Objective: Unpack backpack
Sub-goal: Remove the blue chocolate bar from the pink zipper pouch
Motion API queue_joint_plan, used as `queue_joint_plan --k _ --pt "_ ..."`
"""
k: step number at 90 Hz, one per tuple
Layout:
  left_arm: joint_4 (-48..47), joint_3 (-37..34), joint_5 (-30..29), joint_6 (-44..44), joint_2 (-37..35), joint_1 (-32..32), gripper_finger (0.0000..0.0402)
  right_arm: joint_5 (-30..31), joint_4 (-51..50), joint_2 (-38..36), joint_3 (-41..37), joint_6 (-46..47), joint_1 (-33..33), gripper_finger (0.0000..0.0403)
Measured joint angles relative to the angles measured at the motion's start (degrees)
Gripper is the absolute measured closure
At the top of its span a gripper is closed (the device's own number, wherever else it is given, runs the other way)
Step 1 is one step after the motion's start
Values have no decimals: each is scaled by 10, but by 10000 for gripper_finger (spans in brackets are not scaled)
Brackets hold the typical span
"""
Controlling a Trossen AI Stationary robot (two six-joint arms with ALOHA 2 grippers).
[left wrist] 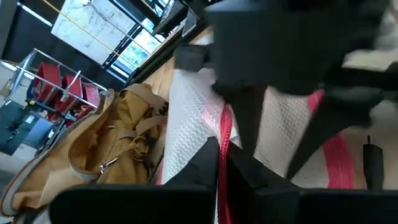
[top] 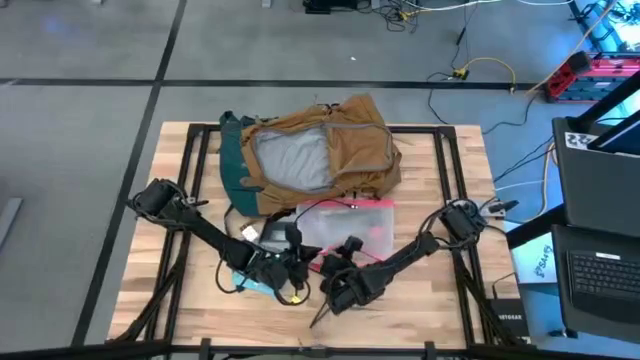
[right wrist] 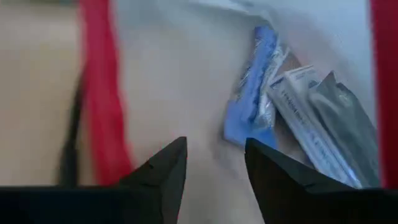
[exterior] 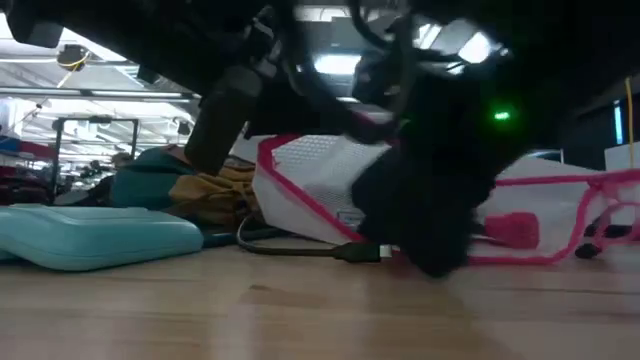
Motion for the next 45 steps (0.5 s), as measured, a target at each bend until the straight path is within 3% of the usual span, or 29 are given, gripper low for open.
queue_joint_plan --k 27,45 --pt "-38 1 4 -29 0 -4 401 44 16 0 0 -5 -11 258" --pt "-48 1 3 -50 0 -8 401 25 17 0 0 -1 -28 256"
